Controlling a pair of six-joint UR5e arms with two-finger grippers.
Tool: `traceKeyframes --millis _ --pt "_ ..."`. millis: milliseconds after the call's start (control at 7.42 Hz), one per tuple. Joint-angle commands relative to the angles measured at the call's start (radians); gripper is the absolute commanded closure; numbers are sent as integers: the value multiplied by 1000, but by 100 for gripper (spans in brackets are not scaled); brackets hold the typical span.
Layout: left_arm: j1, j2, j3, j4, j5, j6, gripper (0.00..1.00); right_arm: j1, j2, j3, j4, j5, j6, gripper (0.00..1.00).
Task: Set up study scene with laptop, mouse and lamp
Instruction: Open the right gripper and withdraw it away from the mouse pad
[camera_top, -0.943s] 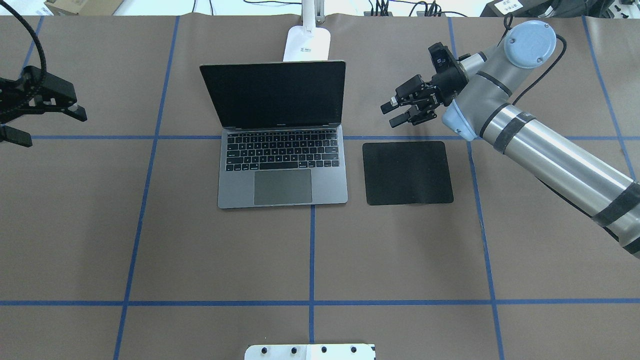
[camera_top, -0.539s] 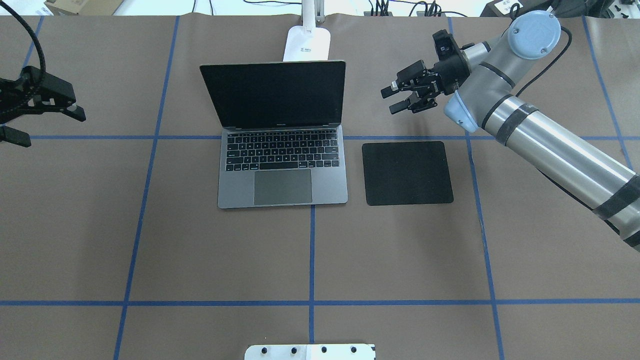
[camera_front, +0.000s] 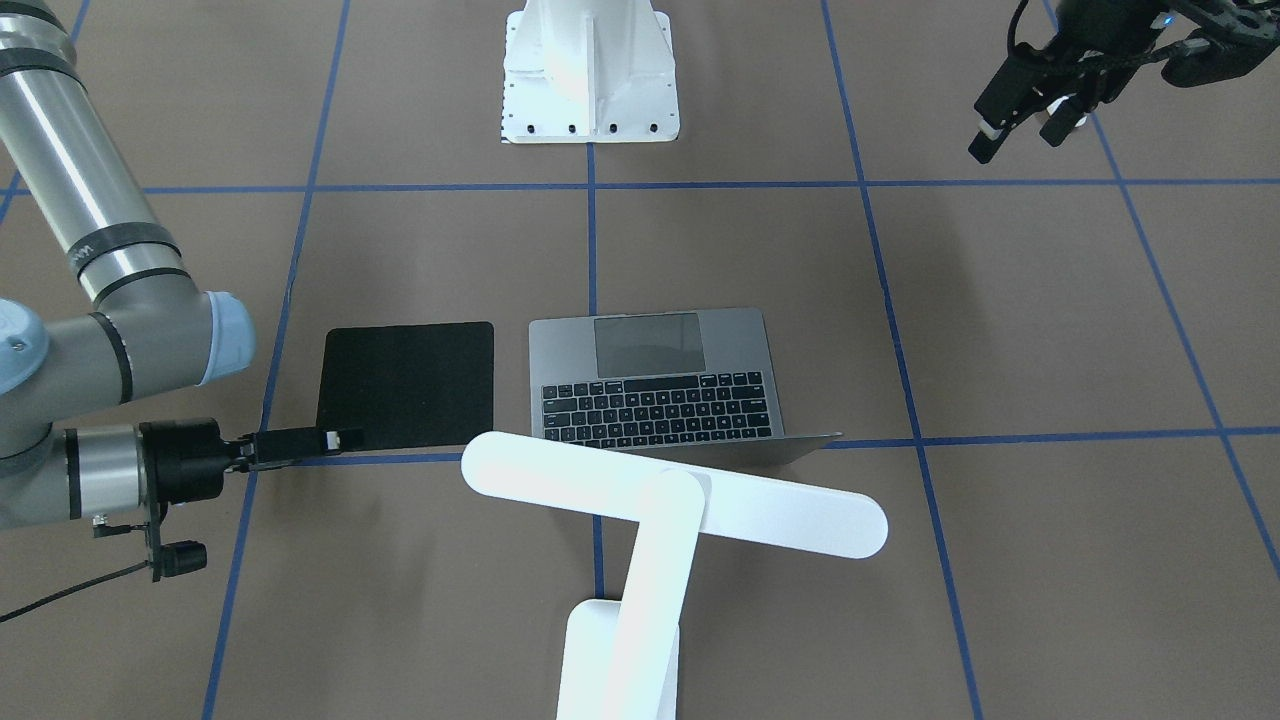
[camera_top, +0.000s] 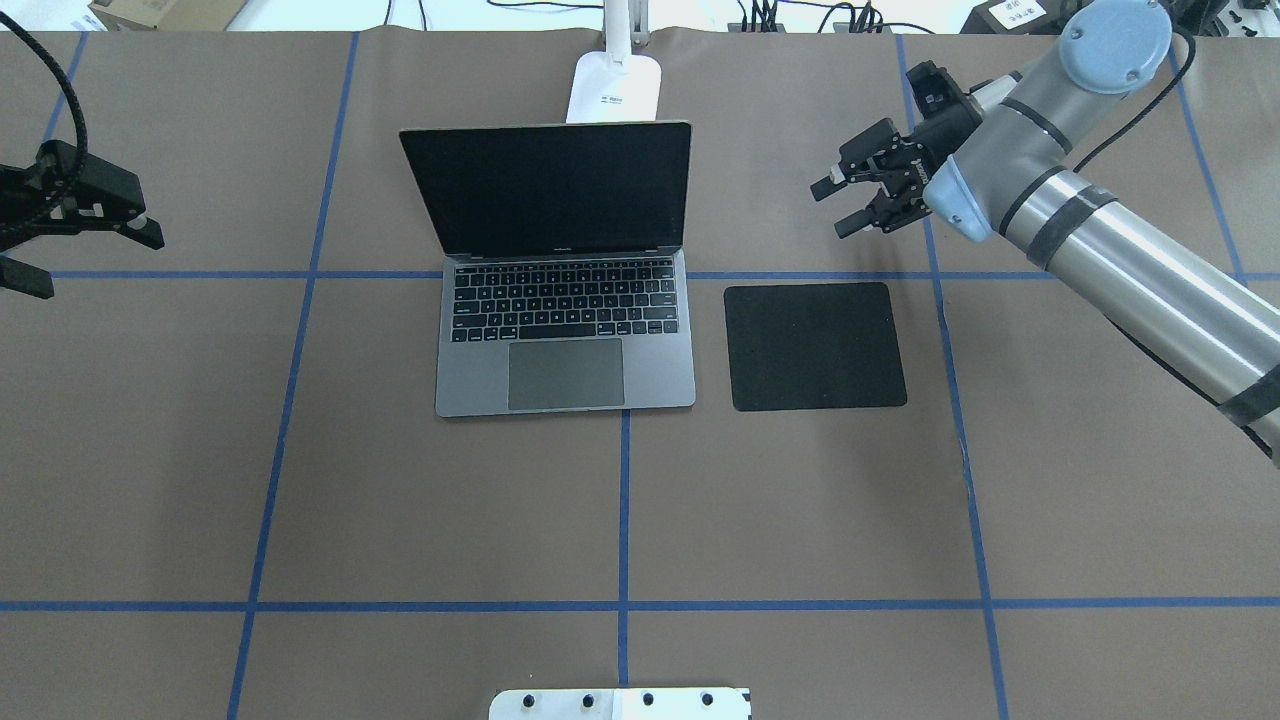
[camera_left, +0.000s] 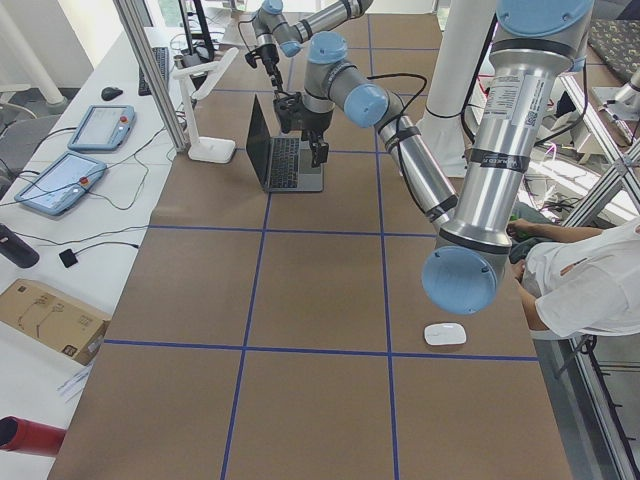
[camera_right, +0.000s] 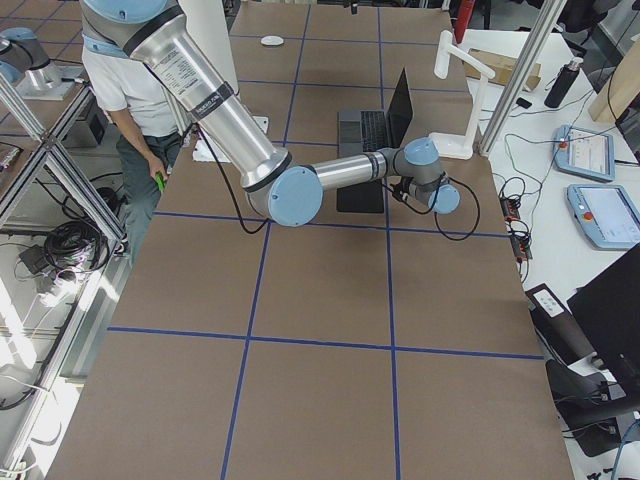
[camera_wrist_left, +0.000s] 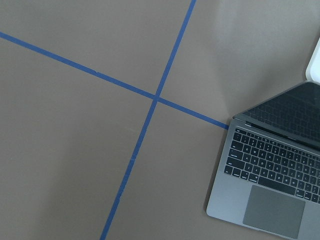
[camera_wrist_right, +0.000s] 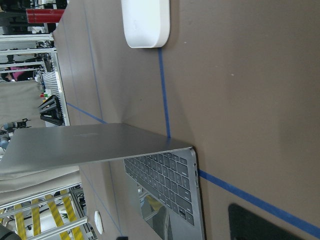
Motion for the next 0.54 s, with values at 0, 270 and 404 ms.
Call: traceKeyframes --millis 0,270,404 --pt "-2 77 -11 -4 1 150 0 59 -61 51 -1 -251 120 16" --pt "-2 144 -1 -5 5 333 0 147 -88 66 6 -479 128 15" --pt "-4 183 0 -7 5 411 0 183 -88 66 16 -585 129 16"
